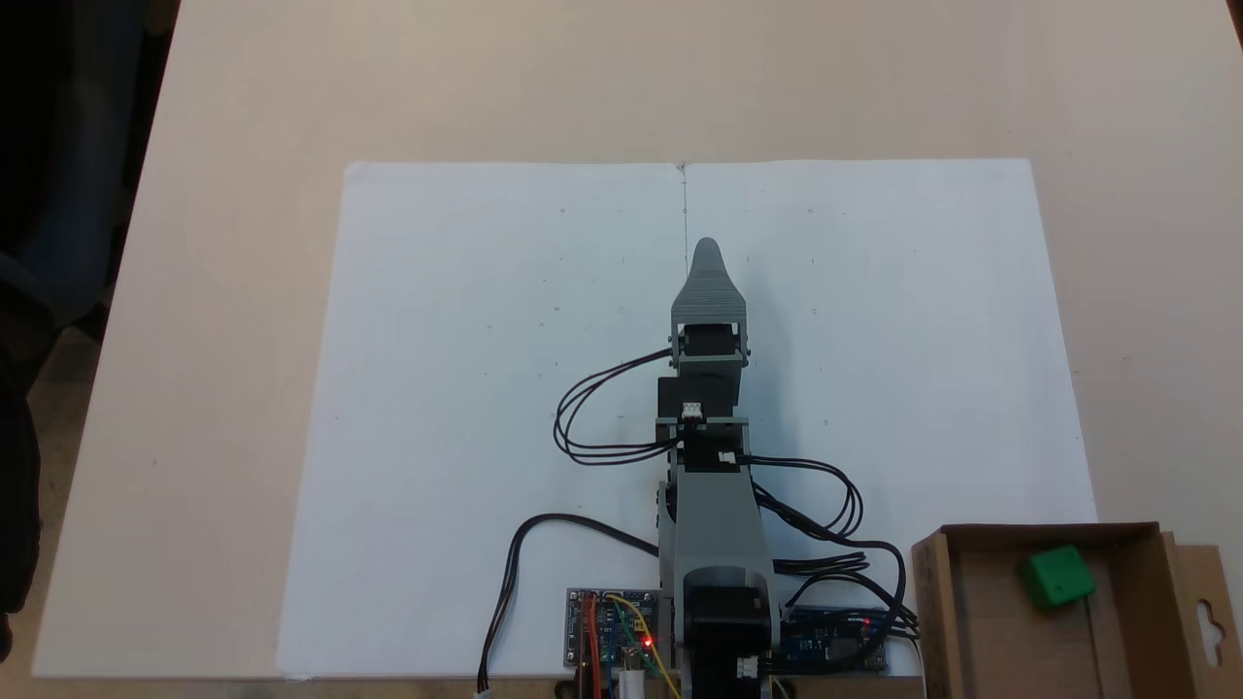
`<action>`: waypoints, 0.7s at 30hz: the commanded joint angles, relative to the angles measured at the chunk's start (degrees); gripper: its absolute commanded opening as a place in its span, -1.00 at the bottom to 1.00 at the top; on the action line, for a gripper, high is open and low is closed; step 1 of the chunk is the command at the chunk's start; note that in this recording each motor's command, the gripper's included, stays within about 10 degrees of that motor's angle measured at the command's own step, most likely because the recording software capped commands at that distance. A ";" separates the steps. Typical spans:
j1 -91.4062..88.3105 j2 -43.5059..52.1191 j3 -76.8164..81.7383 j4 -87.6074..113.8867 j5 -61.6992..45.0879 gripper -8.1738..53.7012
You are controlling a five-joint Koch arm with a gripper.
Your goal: Grasp a green dice and put it in the bin.
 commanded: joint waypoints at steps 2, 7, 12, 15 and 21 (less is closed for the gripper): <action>-0.26 6.86 4.13 -10.88 -3.78 0.67; -0.35 6.77 4.13 -16.15 -3.78 0.68; -0.26 6.77 4.13 -21.07 -3.87 0.68; -0.18 6.77 4.13 -23.89 -3.87 0.67; -1.49 6.50 4.13 -28.81 -3.78 0.69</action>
